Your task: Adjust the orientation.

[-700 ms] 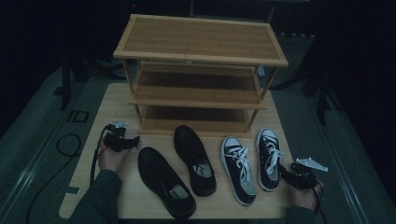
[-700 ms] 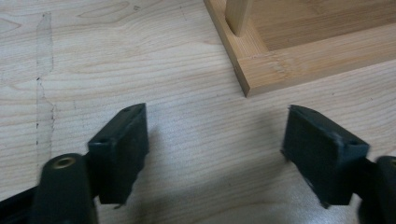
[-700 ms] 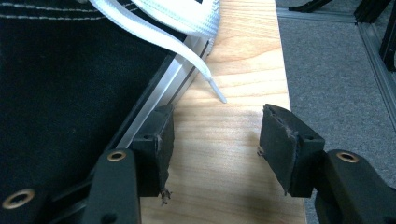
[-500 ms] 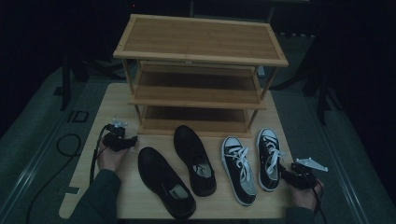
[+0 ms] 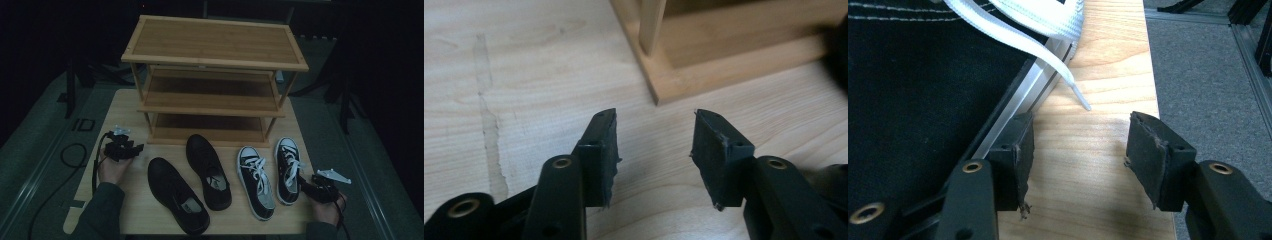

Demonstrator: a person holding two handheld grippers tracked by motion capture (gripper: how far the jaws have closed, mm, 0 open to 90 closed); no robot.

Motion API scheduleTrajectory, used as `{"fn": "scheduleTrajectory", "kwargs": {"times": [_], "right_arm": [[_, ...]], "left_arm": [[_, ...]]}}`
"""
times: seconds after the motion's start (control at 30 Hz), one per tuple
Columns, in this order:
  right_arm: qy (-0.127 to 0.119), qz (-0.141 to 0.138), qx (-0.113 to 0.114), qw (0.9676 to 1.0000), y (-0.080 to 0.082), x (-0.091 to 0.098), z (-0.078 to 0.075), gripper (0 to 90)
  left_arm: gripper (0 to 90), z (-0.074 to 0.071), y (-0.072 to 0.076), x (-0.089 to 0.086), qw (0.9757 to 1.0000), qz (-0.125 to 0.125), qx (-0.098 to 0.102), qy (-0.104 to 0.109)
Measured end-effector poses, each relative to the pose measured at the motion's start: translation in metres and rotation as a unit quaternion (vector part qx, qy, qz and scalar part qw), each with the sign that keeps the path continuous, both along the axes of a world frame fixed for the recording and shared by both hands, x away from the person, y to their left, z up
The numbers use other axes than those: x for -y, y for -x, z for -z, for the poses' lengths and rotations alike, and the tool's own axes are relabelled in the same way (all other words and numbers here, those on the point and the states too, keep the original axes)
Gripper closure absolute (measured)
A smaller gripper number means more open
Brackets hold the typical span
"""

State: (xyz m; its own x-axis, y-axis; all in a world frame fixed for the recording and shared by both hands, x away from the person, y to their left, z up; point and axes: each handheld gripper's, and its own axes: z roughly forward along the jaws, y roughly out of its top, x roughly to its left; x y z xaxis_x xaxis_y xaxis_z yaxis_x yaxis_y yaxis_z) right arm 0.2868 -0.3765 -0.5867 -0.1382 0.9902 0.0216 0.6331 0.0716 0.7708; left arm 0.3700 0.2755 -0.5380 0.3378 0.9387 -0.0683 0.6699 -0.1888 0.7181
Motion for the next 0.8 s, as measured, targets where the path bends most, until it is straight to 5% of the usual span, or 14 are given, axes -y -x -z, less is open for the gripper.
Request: {"fn": "scheduleTrajectory", "kwargs": {"times": [0.47,0.8], "right_arm": [[0.001,-0.001,0.0,1.0,0.0,0.0,0.0,43.7],[0.001,0.002,0.0,1.0,0.0,0.0,0.0,43.1]], "left_arm": [[59.3,-0.013,0.01,-0.003,0.9997,0.019,-0.003,0.014],[60.9,-0.027,0.022,0.006,0.9987,0.042,0.02,0.02]]}}
